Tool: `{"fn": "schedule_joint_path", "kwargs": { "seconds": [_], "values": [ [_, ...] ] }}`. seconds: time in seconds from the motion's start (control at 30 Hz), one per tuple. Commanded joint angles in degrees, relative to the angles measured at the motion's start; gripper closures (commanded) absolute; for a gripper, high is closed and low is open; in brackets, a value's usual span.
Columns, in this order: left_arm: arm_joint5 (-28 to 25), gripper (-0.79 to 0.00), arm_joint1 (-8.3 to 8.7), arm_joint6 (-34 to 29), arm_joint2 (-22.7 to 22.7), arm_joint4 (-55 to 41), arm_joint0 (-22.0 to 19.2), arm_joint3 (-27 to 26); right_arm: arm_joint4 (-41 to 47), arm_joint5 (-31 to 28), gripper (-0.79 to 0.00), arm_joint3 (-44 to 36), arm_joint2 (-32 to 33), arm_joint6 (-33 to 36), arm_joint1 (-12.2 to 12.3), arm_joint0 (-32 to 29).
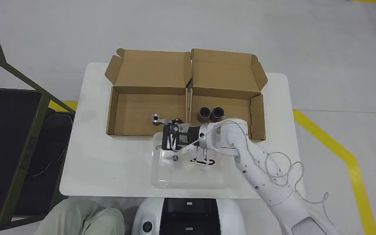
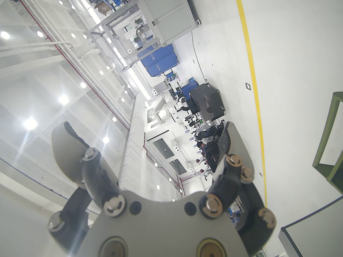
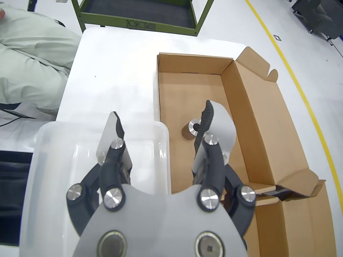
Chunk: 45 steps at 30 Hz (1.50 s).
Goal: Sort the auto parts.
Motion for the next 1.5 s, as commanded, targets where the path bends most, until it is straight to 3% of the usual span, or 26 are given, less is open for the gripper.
{"fn": "schedule_joint_path", "kwargs": {
  "seconds": [0.0,0.27,0.6,1.47],
  "values": [
    [0.00,-0.785,0.00,0.00,0.00,0.00,0.00,0.00,-1.18,-1.06,-0.588,-1.30,0.44,0.09,0.51,-1.28],
    [0.00,-0.785,0.00,0.00,0.00,0.00,0.00,0.00,-4.90,-3.66,-0.563,-6.02,3.49,0.48,2.68,-7.07],
    [0.00,-0.785,0.00,0.00,0.00,0.00,0.00,0.00,-8.52,-5.79,-0.563,-7.63,4.36,-0.34,4.36,-10.19],
    [0.00,-0.785,0.00,0.00,0.00,0.00,0.00,0.00,-11.92,-0.79,-0.517,2.77,-1.88,-0.18,4.66,-6.87]
  ]
}}
